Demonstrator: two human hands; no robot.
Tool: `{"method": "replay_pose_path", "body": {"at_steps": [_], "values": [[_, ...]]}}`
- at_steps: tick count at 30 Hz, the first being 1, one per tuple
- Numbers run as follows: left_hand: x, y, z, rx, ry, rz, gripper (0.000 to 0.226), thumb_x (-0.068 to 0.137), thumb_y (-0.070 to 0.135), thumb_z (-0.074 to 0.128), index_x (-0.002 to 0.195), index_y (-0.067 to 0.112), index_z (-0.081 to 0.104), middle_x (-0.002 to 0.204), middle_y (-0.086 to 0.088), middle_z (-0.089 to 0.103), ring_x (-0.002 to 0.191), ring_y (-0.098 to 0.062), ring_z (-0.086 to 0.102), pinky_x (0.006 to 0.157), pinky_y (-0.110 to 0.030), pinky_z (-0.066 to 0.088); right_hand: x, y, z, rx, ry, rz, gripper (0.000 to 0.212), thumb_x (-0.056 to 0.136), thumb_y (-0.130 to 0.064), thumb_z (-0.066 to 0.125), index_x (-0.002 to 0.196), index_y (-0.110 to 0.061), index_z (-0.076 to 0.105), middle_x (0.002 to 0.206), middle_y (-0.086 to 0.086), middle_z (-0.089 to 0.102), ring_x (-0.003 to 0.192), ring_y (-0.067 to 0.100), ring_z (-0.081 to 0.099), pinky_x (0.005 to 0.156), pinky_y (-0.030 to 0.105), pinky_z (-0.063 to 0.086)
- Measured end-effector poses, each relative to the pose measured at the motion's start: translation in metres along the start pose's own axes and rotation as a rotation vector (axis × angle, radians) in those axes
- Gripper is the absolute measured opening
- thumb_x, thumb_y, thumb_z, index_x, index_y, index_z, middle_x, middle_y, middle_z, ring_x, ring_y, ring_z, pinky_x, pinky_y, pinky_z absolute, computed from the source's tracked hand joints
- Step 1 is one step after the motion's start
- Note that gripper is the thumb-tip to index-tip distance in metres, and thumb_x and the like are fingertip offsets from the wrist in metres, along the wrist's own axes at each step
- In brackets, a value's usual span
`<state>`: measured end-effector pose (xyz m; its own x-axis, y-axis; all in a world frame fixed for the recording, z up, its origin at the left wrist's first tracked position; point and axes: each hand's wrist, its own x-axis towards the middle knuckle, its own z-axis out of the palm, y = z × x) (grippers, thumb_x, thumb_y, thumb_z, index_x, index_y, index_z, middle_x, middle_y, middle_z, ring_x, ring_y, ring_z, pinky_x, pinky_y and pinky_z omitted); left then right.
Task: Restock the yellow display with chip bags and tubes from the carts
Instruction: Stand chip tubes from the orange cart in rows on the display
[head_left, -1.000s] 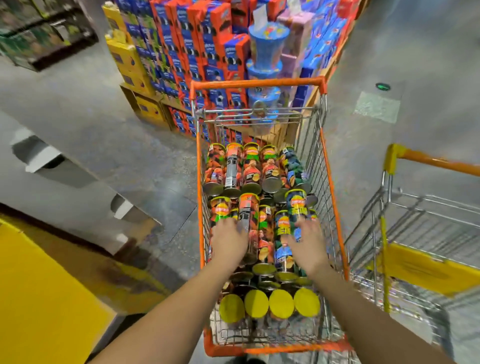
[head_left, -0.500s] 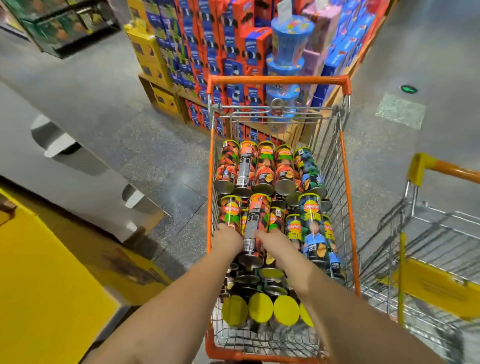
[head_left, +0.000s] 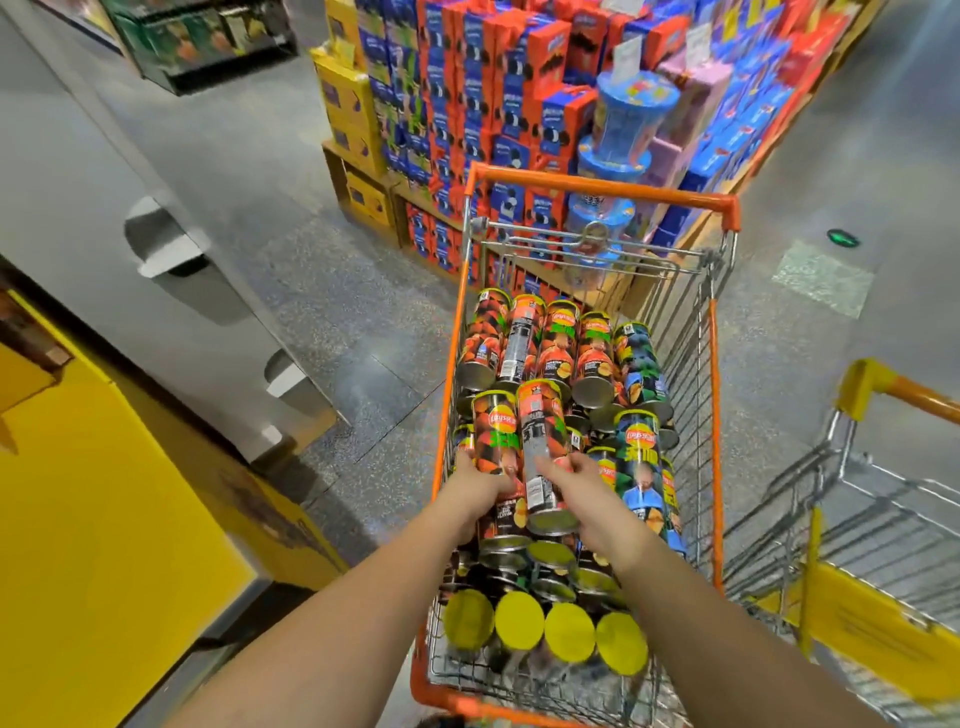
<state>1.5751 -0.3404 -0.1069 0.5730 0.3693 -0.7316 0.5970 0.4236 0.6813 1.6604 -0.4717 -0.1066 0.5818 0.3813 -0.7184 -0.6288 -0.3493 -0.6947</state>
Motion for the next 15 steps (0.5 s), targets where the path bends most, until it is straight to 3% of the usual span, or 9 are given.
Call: {"method": "replay_pose_path", "body": {"at_steps": [2, 6, 10, 13, 15], "values": [[-0.006, 0.005, -0.012, -0.030, 0.004, 0.085, 0.064, 0.076, 0.000, 0.073, 0.126, 0.019, 0.037, 0.105, -0.010, 0.065, 0.083, -0.023, 0.066, 0.061, -0.030, 0.052, -0.010, -0.008, 0.008, 0.017, -0.061, -0.066, 0.108, 0.053, -0.062, 0.085, 0.142, -0.041, 0.027, 0.136, -0.005, 0.052, 0.121, 0.025, 0.054, 0.103, 0.054, 0.043], [-0.026, 0.024, -0.049, -0.104, -0.029, 0.223, 0.071, 0.067, 0.004, 0.080, 0.129, 0.019, 0.047, 0.106, -0.007, 0.071, 0.093, -0.024, 0.070, 0.085, -0.044, 0.057, -0.028, -0.033, 0.035, -0.069, -0.148, -0.254, 0.079, 0.080, -0.038, 0.076, 0.143, -0.036, 0.029, 0.130, -0.009, 0.051, 0.110, 0.011, 0.052, 0.100, 0.041, 0.041], [-0.053, 0.048, -0.111, -0.178, 0.019, 0.361, 0.065, 0.071, -0.006, 0.071, 0.126, 0.020, 0.048, 0.106, -0.006, 0.069, 0.099, -0.023, 0.066, 0.089, -0.041, 0.053, -0.034, -0.059, 0.093, -0.316, -0.118, -0.495, 0.082, 0.087, -0.040, 0.069, 0.152, -0.028, 0.021, 0.141, -0.009, 0.040, 0.117, 0.006, 0.042, 0.097, 0.028, 0.035], [-0.070, 0.055, -0.169, -0.267, 0.086, 0.427, 0.073, 0.070, -0.013, 0.066, 0.132, 0.016, 0.041, 0.107, -0.007, 0.065, 0.098, -0.022, 0.064, 0.082, -0.035, 0.052, -0.043, -0.070, 0.160, -0.401, -0.168, -0.602, 0.054, 0.093, -0.049, 0.056, 0.141, -0.036, 0.034, 0.133, -0.024, 0.043, 0.121, -0.001, 0.043, 0.106, 0.027, 0.032], [-0.078, 0.054, -0.211, -0.304, 0.145, 0.444, 0.073, 0.071, -0.017, 0.063, 0.132, 0.016, 0.038, 0.109, -0.008, 0.063, 0.099, -0.021, 0.061, 0.080, -0.036, 0.051, -0.047, -0.074, 0.206, -0.387, -0.210, -0.600, 0.030, 0.099, -0.044, 0.048, 0.127, -0.038, 0.037, 0.118, -0.030, 0.047, 0.112, -0.005, 0.047, 0.105, 0.022, 0.029]]}}
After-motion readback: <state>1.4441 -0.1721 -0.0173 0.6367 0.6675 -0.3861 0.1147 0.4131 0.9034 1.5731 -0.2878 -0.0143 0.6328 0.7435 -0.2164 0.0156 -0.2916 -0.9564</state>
